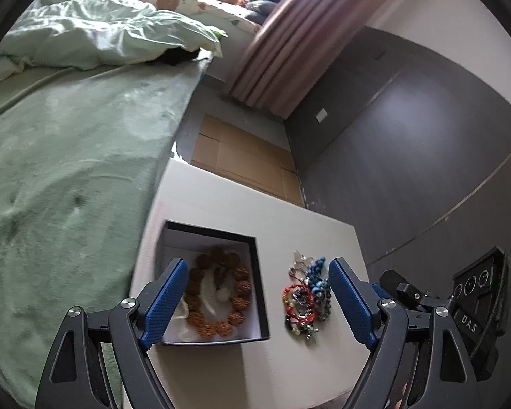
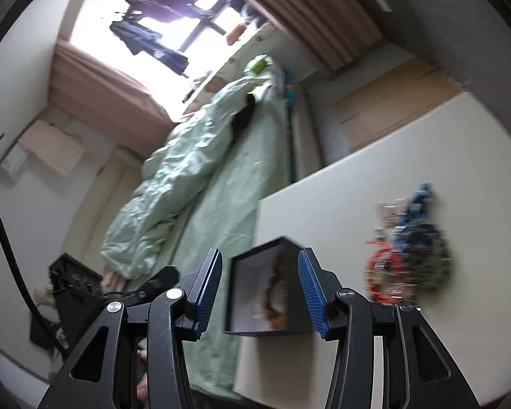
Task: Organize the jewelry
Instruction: 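Reach into the pile and grasp the red string bracelet with the left gripper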
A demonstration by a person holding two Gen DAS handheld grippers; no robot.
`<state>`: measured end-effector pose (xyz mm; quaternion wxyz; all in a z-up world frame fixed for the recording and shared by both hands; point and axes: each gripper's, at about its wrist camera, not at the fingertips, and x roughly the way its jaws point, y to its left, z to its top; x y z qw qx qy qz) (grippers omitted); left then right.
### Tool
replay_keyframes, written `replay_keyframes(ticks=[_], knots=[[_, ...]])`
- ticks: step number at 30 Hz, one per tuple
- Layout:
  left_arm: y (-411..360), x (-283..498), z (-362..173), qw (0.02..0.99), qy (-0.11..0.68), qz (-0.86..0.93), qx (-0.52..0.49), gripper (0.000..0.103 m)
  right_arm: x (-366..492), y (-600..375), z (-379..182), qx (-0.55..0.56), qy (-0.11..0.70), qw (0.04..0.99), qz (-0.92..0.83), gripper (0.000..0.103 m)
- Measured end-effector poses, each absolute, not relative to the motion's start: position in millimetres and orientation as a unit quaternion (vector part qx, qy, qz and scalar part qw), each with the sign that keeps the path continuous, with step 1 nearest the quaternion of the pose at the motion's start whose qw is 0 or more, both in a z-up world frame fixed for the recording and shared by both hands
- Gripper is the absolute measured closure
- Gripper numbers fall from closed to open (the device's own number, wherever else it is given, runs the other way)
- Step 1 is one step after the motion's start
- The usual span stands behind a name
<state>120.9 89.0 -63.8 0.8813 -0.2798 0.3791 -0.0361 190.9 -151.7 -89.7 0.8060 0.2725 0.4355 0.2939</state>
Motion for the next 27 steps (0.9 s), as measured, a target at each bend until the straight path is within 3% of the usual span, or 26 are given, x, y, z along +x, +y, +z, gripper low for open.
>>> replay_keyframes(ticks=[11, 16, 27], knots=[[25, 141, -73, 0.885, 0.406, -0.063, -0.219, 0.02, 194, -210, -104, 0.286, 0.469, 0.804, 0.227, 0.054], [-2, 152, -84, 0.878, 0.43, -0.076, -0.196, 0.041, 196, -236, -115, 0.313, 0.481, 0.793, 0.206, 0.054], [-41, 173, -108, 0.863, 0.47, -0.095, -0.16, 0.062, 203, -260, -134, 0.33, 0.505, 0.776, 0.183, 0.054]])
